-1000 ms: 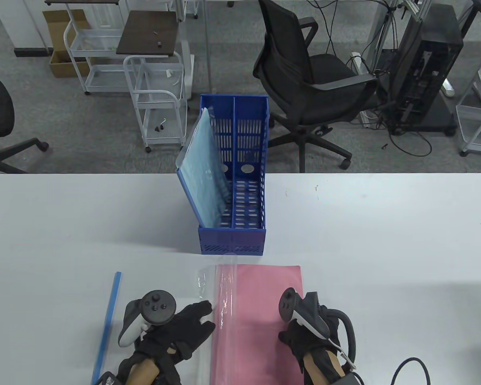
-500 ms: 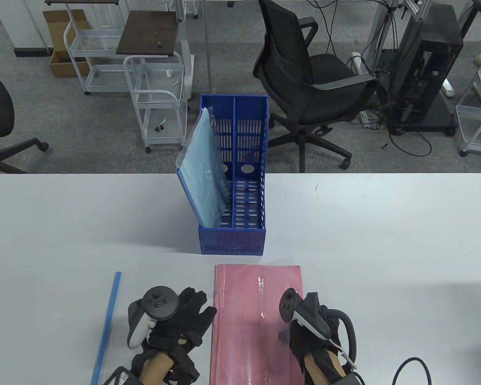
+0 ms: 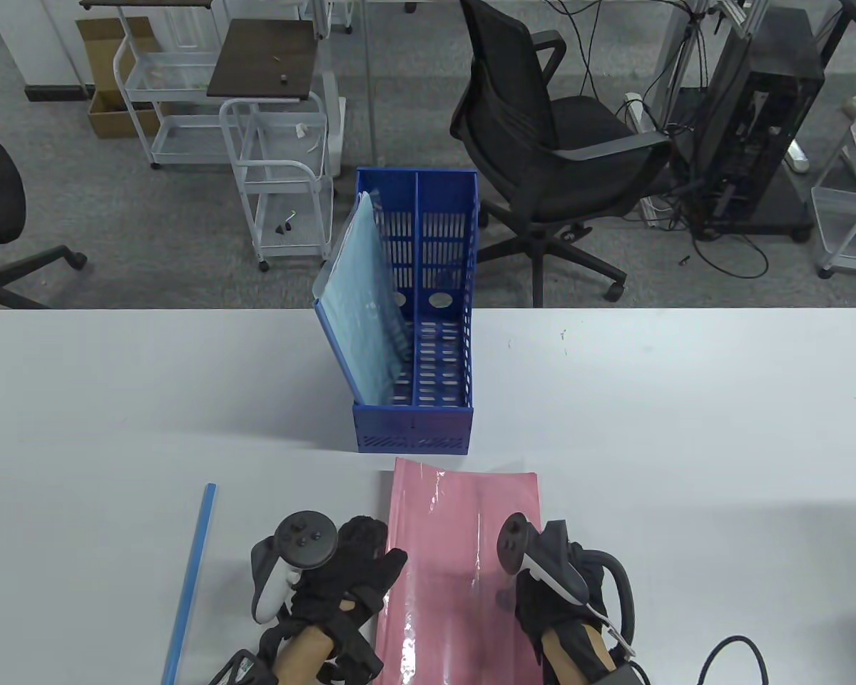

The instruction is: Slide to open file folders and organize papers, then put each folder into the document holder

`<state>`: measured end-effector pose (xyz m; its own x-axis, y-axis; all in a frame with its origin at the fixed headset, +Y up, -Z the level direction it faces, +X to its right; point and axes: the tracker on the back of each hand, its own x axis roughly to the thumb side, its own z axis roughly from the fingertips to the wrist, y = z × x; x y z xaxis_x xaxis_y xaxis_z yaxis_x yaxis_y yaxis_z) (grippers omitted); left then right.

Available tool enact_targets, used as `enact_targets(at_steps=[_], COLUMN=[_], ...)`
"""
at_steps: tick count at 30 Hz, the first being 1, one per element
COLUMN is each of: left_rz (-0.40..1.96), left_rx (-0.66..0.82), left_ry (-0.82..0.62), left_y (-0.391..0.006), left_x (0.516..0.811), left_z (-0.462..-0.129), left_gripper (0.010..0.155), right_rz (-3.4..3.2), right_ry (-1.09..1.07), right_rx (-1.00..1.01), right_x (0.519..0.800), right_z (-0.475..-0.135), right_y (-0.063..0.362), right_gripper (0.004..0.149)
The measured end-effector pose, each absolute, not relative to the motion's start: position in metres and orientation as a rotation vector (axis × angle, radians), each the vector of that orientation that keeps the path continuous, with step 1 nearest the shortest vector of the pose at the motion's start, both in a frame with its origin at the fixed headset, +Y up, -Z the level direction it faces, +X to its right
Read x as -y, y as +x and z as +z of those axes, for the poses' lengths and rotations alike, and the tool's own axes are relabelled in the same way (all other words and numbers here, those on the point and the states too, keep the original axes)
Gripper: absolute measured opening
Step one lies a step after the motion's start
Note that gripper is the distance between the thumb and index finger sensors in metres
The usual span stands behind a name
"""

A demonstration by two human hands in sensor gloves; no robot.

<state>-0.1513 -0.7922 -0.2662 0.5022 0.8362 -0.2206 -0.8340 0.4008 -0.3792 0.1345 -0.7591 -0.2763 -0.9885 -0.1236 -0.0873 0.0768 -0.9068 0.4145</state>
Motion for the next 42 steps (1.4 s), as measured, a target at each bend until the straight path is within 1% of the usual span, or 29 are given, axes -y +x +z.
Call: enact_targets(at_steps=[3,5,9,15,19,24,26,28,29,31,33,36,37,39,41,42], left_rz=[1.156,1.168,1.193,1.227,1.255,1.323,1.35,1.364,1.364,1.359,1.357,1.385,1.397,1.418,1.423,1.421], left_rx=[-0.005,-0.018,-0.033,-0.143,-0.161,-0.104,-0.071,-0.023,-0.007,0.042,0.084,0.148,0.162,0.194,0.224,0.242], left_ry=[-0.553,-0.587,-0.661,-0.583,-0.52,-0.48,-0.466,-0.429,-0.415,-0.383,-0.364,-0.336,-0.327,-0.312,-0.288,-0.276], left_y=[-0.153,-0.153,-0.147,-0.155,-0.172,-0.192,-0.196,-0.197,-0.198,-0.197,-0.197,-0.196,-0.196,-0.197,-0.198,-0.198], left_x=[0.799,0.802,0.808,0.813,0.81,0.805,0.802,0.798,0.797,0.794,0.791,0.788,0.787,0.785,0.783,0.781], left_z=[-0.266,-0.267,-0.267,-0.262,-0.259,-0.258,-0.259,-0.261,-0.261,-0.262,-0.262,-0.263,-0.264,-0.264,-0.264,-0.264], left_gripper=[0.07,0.065,0.06,0.051,0.048,0.045,0.045,0.044,0.044,0.044,0.044,0.044,0.044,0.044,0.044,0.044], right_rz=[-2.964,-2.961,-2.957,-2.982,-3.175,-3.501,-3.667,-3.853,-3.909,-4.027,-4.078,-4.129,-4.145,-4.182,-4.234,-4.262], right_ry=[0.168,0.165,0.141,0.13,0.158,0.204,0.184,0.074,0.05,0.053,0.08,0.182,0.173,0.101,0.082,0.072], right_rx=[0.637,0.632,0.605,0.576,0.59,0.692,0.771,0.89,0.916,0.934,0.918,0.888,0.92,1.068,1.148,1.165], right_x=[0.759,0.759,0.76,0.758,0.751,0.748,0.749,0.751,0.752,0.753,0.754,0.758,0.761,0.764,0.766,0.766], right_z=[-0.276,-0.276,-0.275,-0.274,-0.279,-0.285,-0.286,-0.287,-0.287,-0.287,-0.286,-0.287,-0.287,-0.288,-0.287,-0.287], right_y=[0.134,0.135,0.131,0.133,0.157,0.188,0.196,0.198,0.199,0.199,0.199,0.201,0.2,0.197,0.194,0.192], right_gripper=[0.087,0.087,0.087,0.086,0.079,0.075,0.075,0.08,0.083,0.089,0.092,0.093,0.092,0.09,0.084,0.077])
